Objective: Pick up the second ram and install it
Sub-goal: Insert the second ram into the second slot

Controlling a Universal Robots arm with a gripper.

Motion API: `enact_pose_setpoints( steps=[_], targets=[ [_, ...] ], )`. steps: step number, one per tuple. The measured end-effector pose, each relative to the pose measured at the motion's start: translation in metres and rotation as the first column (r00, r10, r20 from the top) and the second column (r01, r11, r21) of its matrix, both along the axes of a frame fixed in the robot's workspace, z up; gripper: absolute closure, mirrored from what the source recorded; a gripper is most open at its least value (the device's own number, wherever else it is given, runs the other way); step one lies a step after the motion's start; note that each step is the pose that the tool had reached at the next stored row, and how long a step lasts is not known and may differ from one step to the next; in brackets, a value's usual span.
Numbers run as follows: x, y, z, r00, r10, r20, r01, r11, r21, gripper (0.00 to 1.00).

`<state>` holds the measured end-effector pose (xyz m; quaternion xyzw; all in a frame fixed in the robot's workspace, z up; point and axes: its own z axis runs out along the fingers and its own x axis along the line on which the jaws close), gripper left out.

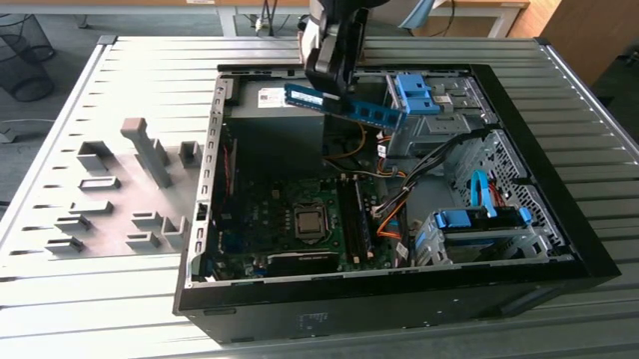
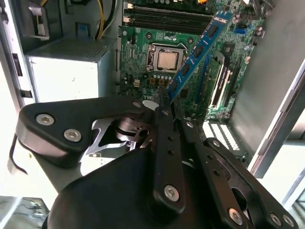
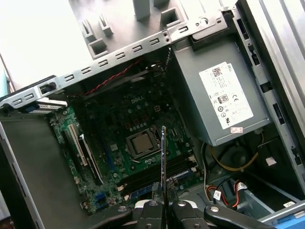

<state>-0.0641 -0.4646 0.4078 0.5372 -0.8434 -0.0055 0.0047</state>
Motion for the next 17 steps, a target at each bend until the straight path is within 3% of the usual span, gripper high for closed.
enact_pose_setpoints(
  steps=[13,17],
  targets=[
    [0.0000,0.0000,-0.0002,0.9998,-0.020,0.0000,0.020,0.9998,0.0000,0.86],
    [0.0000,0.0000,-0.0003,0.9989,-0.047,0.0000,0.047,0.9989,-0.0001,0.86]
  ],
)
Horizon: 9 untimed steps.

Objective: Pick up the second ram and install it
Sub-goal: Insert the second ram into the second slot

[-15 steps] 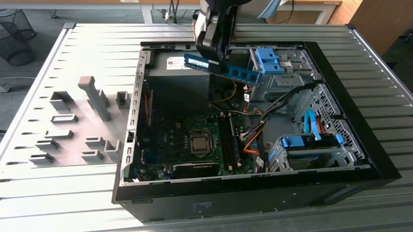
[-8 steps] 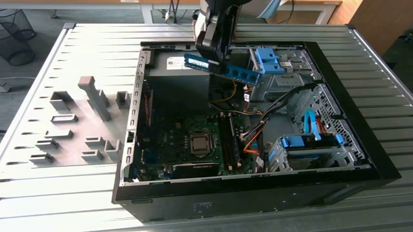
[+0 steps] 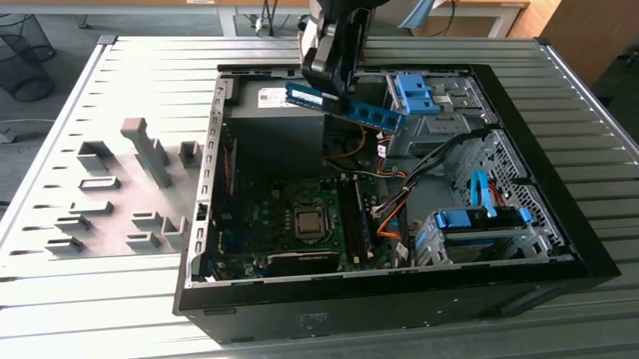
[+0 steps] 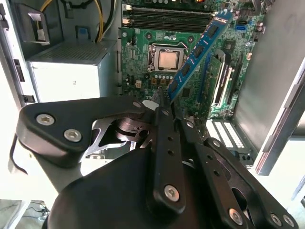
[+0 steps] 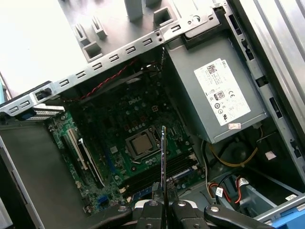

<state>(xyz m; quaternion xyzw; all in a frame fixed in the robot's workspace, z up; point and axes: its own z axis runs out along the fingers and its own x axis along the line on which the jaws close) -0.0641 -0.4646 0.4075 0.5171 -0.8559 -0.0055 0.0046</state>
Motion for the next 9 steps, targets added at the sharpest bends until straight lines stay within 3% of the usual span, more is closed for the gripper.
enact_pose_setpoints(
  steps=[5,9],
  targets=[
    [0.0000,0.0000,-0.0006,0.9983,-0.059,-0.0001,0.059,0.9983,0.0001,0.86],
    [0.0000,0.0000,-0.0011,0.9933,-0.115,0.0000,0.115,0.9933,0.0000,0.86]
  ],
)
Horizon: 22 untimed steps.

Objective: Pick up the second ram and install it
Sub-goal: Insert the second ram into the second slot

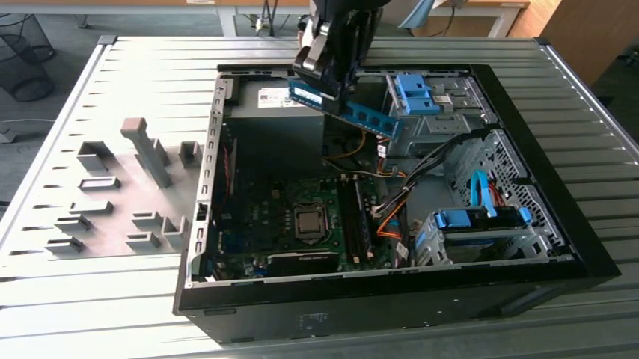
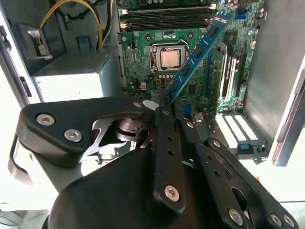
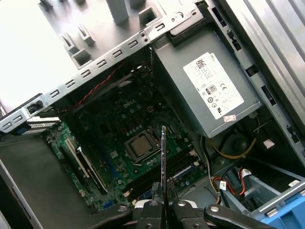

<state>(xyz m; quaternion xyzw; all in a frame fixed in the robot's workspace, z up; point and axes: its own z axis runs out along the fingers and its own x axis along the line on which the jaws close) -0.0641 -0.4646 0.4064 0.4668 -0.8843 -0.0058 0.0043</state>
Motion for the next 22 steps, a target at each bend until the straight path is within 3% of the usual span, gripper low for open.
enact_pose_setpoints(
  steps=[5,10,14,18,22],
  targets=[
    [0.0000,0.0000,-0.0006,0.9974,-0.072,0.0000,0.072,0.9974,0.0000,0.86],
    [0.0000,0.0000,-0.0013,0.9894,-0.145,0.0000,0.145,0.9894,-0.0001,0.86],
    [0.0000,0.0000,-0.0022,0.9790,-0.204,0.0004,0.204,0.9790,-0.0020,0.86],
    [0.0000,0.0000,-0.0031,0.9648,-0.263,0.0007,0.263,0.9648,-0.0034,0.86],
    [0.0000,0.0000,-0.0037,0.9547,-0.298,0.0008,0.298,0.9547,-0.0035,0.86]
  ],
)
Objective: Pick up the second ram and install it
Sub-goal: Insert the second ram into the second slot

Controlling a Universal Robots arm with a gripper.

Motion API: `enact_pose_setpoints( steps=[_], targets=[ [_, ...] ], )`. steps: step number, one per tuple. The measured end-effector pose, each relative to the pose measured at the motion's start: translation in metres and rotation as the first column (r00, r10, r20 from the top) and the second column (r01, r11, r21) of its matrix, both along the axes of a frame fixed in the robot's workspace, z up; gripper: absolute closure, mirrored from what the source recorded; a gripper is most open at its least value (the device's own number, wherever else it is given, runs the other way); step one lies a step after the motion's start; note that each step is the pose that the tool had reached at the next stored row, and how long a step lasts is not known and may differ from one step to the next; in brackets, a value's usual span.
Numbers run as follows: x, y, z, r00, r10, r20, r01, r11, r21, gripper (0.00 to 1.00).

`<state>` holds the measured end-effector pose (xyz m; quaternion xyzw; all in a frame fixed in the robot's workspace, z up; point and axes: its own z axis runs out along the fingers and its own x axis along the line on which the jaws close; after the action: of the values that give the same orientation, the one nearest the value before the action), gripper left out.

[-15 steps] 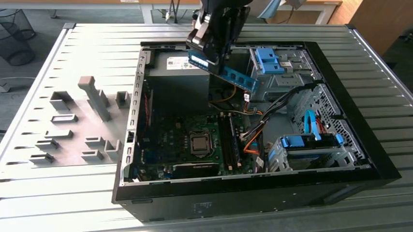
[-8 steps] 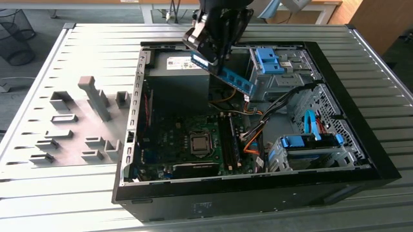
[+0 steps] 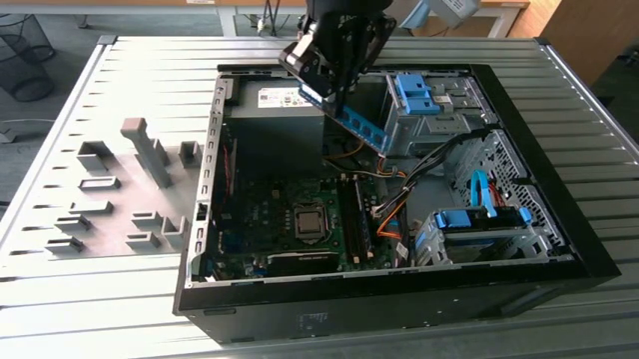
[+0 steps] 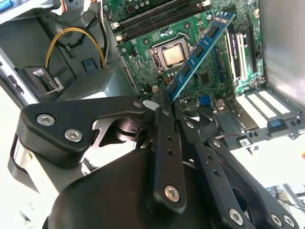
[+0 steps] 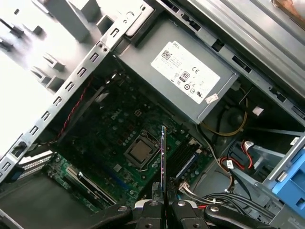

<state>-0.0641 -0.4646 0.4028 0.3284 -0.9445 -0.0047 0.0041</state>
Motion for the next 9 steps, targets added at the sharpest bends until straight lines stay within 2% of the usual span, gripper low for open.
enact_pose_setpoints(
  steps=[9],
  targets=[
    [0.0000,0.0000,-0.0014,0.9972,-0.074,0.0000,0.074,0.9972,0.0000,0.86]
  ],
)
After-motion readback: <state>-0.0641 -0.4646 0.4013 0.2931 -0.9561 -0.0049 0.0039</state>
